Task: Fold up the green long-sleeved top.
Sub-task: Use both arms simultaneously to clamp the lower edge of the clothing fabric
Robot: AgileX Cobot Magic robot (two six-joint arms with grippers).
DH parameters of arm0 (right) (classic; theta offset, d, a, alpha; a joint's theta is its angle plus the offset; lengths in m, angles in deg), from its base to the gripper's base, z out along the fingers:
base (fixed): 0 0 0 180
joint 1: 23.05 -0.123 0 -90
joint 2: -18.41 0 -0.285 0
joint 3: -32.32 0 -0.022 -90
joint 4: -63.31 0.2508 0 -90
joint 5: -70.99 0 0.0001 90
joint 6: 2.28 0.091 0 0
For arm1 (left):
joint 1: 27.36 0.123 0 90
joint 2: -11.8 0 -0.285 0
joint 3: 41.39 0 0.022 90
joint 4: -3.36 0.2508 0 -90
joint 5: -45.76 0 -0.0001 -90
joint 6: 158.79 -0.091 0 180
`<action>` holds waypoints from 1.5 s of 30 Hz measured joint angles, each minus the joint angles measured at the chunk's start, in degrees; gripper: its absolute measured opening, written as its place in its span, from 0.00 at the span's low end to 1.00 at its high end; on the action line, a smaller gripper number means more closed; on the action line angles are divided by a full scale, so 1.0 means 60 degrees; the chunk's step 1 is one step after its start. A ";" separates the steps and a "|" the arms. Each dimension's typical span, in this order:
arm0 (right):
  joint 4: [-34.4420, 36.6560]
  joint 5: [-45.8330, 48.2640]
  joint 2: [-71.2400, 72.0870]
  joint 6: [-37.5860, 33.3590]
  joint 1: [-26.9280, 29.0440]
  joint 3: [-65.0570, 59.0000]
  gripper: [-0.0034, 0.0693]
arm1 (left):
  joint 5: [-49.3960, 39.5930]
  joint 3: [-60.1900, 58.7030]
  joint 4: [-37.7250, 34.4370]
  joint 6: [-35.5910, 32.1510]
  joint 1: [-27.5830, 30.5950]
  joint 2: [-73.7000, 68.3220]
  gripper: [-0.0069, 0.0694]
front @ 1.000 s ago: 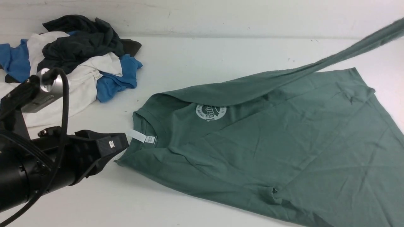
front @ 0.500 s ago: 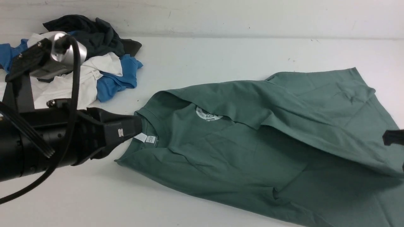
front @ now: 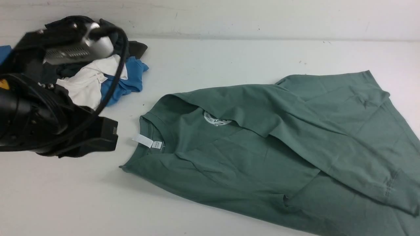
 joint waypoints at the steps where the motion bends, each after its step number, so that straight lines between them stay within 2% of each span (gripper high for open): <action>1: 0.0038 0.0012 0.0240 0.0017 0.0000 -0.0283 0.80 | -0.0070 -0.0097 0.0103 0.0101 0.0000 -0.0214 0.12; 8: 0.0209 0.0111 0.2241 0.0557 0.0000 -0.2168 0.81 | 0.0090 -0.1019 0.0225 0.0278 0.0000 -0.1316 0.20; 12: 0.0465 0.0166 0.3155 0.0654 0.0000 -0.2914 0.81 | 0.0992 -0.1144 0.0234 0.0300 0.0000 -0.2490 0.32; 14: 0.0502 0.0171 0.3254 0.0654 0.0000 -0.2991 0.81 | 0.1259 -0.1082 0.0234 0.0300 0.0000 -0.2762 0.36; 21: 0.0596 0.0116 0.3376 0.0654 0.0000 -0.3074 0.81 | 0.2350 -0.0423 0.0235 0.0300 0.0000 -0.4508 0.58; 27: 0.0603 0.0041 0.3376 0.0654 0.0000 -0.3074 0.81 | 0.3611 -0.0333 0.0053 0.0300 0.0000 -0.5444 0.61; 29: 0.0603 0.0041 0.3376 0.0654 0.0000 -0.3074 0.81 | 0.3862 -0.0278 0.0009 0.0300 0.0000 -0.5700 0.60; 33: 0.0603 -0.0006 0.3376 0.0654 0.0000 -0.3074 0.81 | 0.4024 -0.0278 0.0009 0.0291 0.0000 -0.6058 0.53; 35: 0.0603 -0.0066 0.3376 0.0654 0.0000 -0.3086 0.81 | 0.4037 -0.0244 -0.0016 0.0262 0.0000 -0.6235 0.38; 36: 0.0603 -0.0066 0.3376 0.0654 0.0000 -0.3097 0.81 | 0.4037 -0.0245 -0.0016 0.0262 0.0000 -0.6267 0.35; 39: 0.0603 -0.0020 0.3389 0.0654 0.0000 -0.3278 0.81 | 0.4026 -0.0215 0.0137 0.0243 0.0067 -0.6311 0.14; 42: 0.0603 -0.0134 0.3400 0.0654 0.0000 -0.3592 0.81 | 0.3775 -0.0215 0.0410 0.0230 0.0335 -0.6275 0.11; 45: 0.0626 -0.0703 0.3400 0.0496 0.0000 -0.4171 0.81 | 0.3269 -0.0215 0.0856 0.0230 0.1240 -0.6062 0.11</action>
